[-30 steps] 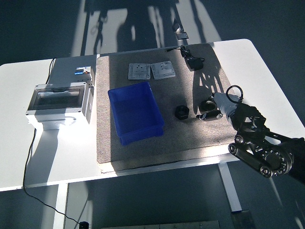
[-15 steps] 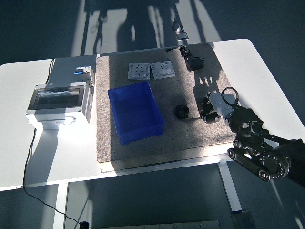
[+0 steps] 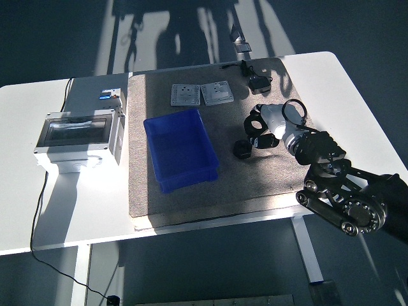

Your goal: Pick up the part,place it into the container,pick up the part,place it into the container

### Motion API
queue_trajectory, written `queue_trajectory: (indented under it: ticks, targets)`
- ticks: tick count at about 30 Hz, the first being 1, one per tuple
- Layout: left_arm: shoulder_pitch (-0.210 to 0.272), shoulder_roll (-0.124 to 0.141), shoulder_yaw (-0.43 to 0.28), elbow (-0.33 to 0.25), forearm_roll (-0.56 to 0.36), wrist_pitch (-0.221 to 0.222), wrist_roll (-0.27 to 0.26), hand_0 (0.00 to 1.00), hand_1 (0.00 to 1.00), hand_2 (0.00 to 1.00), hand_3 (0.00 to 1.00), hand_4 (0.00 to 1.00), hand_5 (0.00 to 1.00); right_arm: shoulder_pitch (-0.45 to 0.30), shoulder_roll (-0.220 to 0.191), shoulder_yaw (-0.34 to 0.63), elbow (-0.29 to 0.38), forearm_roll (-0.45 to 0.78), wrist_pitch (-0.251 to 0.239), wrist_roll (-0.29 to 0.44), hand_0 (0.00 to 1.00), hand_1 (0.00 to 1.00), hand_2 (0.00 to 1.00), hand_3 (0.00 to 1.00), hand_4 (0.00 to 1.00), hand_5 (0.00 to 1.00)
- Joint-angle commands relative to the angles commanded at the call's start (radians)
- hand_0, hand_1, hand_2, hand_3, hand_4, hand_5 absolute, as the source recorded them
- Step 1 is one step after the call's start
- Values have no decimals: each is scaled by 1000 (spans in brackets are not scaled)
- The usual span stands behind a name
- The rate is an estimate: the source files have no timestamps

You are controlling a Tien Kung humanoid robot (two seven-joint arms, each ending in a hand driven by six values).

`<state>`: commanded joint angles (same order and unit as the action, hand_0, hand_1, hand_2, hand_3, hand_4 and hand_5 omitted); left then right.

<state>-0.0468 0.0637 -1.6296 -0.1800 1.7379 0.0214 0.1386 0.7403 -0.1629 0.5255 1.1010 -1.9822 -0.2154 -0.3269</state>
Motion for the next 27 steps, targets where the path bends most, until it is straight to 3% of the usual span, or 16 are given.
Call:
queue_trajectory:
  ticks: [2, 3, 7, 10, 14, 15, 18, 20, 21, 26, 27]
  targets:
    - [6, -4, 5, 0, -33, 15, -9, 701, 708, 697, 630, 860, 998, 18, 36, -42, 8, 17, -43, 41, 561, 349, 554, 613, 141, 2]
    - [8, -5, 7, 0, -43, 17, -9, 690, 700, 699, 631, 859, 998, 22, 53, -64, 11, 25, -65, 63, 611, 398, 553, 609, 168, 2]
    - [13, -8, 24, 0, -73, -15, 23, 690, 700, 699, 631, 859, 998, 21, 99, -146, 41, 49, -151, 147, 611, 398, 553, 609, 168, 2]
    - [19, -6, 39, 0, -100, -40, 49, 698, 701, 707, 654, 860, 998, 19, 117, -192, 52, 46, -204, 190, 648, 407, 552, 593, 144, 2]
    - [19, -8, 36, 0, -90, -53, 62, 698, 701, 707, 654, 860, 998, 16, 126, -207, 19, 38, -239, 193, 648, 407, 552, 593, 144, 2]
    - [18, -8, 35, 0, -85, -58, 66, 702, 709, 728, 706, 865, 998, 14, 127, -210, 8, 41, -249, 191, 670, 487, 553, 588, 123, 2]
    - [17, -6, 44, 0, -96, -85, 89, 702, 709, 728, 706, 865, 998, 6, 131, -209, -26, 71, -280, 198, 670, 487, 553, 588, 123, 2]
    - [16, -4, 45, 0, -102, -104, 107, 702, 709, 728, 706, 865, 998, 2, 132, -203, -46, 88, -287, 202, 670, 487, 553, 588, 123, 2]
    - [15, -4, 45, 0, -102, -111, 113, 709, 717, 743, 724, 872, 998, 1, 133, -200, -54, 96, -282, 202, 730, 690, 649, 669, 37, 2]
    - [13, -2, 41, 0, -101, -121, 126, 709, 717, 743, 724, 872, 998, -3, 131, -192, -65, 105, -206, 172, 730, 690, 649, 669, 37, 2]
    - [12, -2, 38, 0, -96, -119, 127, 714, 724, 754, 740, 880, 998, -3, 130, -190, -61, 95, -188, 163, 926, 872, 819, 840, 484, 170]
